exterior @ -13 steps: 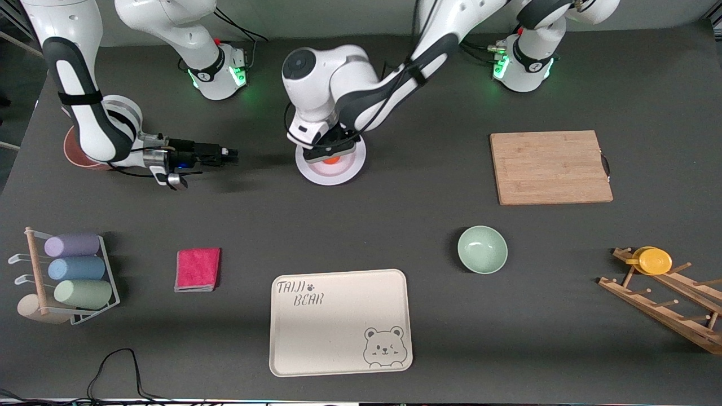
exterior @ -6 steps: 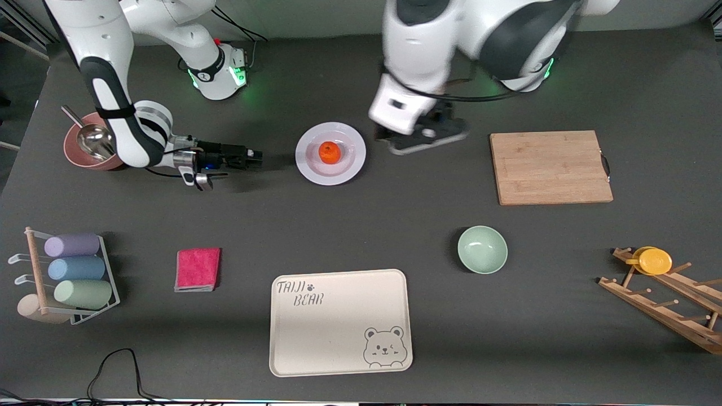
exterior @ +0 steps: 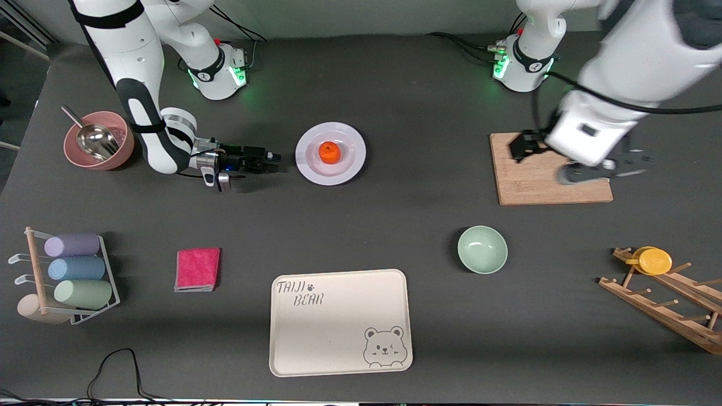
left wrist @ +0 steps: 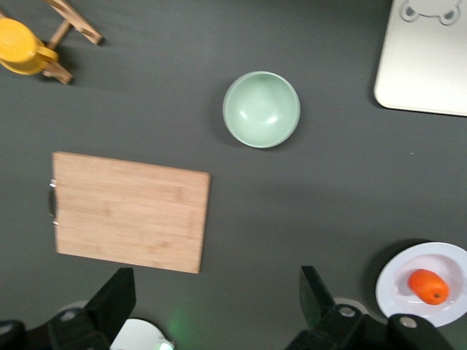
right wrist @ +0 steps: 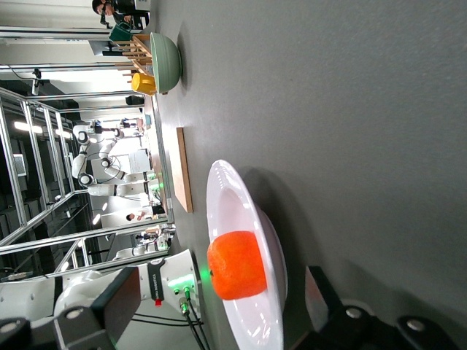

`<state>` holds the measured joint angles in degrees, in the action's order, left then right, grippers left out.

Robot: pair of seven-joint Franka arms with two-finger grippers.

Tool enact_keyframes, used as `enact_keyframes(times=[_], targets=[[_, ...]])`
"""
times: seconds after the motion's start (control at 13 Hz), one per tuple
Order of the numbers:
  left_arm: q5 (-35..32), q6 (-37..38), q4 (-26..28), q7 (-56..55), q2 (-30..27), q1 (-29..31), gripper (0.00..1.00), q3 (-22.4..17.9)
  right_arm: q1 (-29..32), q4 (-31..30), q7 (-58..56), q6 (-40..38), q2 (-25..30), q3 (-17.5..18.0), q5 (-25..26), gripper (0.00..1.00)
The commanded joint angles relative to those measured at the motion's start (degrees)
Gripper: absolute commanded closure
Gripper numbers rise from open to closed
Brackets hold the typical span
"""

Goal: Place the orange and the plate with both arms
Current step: 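Grip the plate rim with the right gripper while the left gripper withdraws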

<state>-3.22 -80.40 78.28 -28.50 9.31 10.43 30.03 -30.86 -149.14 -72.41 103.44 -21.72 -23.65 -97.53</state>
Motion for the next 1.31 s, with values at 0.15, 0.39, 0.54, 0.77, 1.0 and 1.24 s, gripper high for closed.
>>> enact_keyframes(times=[0.15,0.39,0.54,0.77,1.0,1.24], targets=[[1.46,-0.28,1.62,14.68,-2.71,9.86,0.0,-0.66,-6.65,0.34,-5.27,-0.44,-3.76,-0.26,-9.33,0.02],[1.46,-1.85,2.75,23.56,-3.68,1.47,0.0,-14.94,-10.0,0.25,-8.1,-0.52,-5.26,-0.17,-13.29,0.05],[1.55,-5.88,7.91,26.04,-6.91,-3.82,0.0,-22.26,-12.02,0.16,-8.1,-0.44,-5.26,-0.17,-14.96,0.09],[1.46,-8.98,11.55,26.13,-8.95,-9.01,0.0,-27.73,-14.66,-0.01,-8.1,-0.44,-5.61,-0.17,-17.86,0.25],[1.55,-7.41,9.71,26.66,-8.69,-9.03,0.0,-27.74,-14.93,0.07,-8.1,-0.44,-6.05,-0.17,-17.87,0.67],[1.64,-7.05,9.18,26.66,-8.6,-9.03,0.0,-27.65,-14.84,0.07,-8.1,-0.44,-6.58,-0.17,-17.87,1.0]])
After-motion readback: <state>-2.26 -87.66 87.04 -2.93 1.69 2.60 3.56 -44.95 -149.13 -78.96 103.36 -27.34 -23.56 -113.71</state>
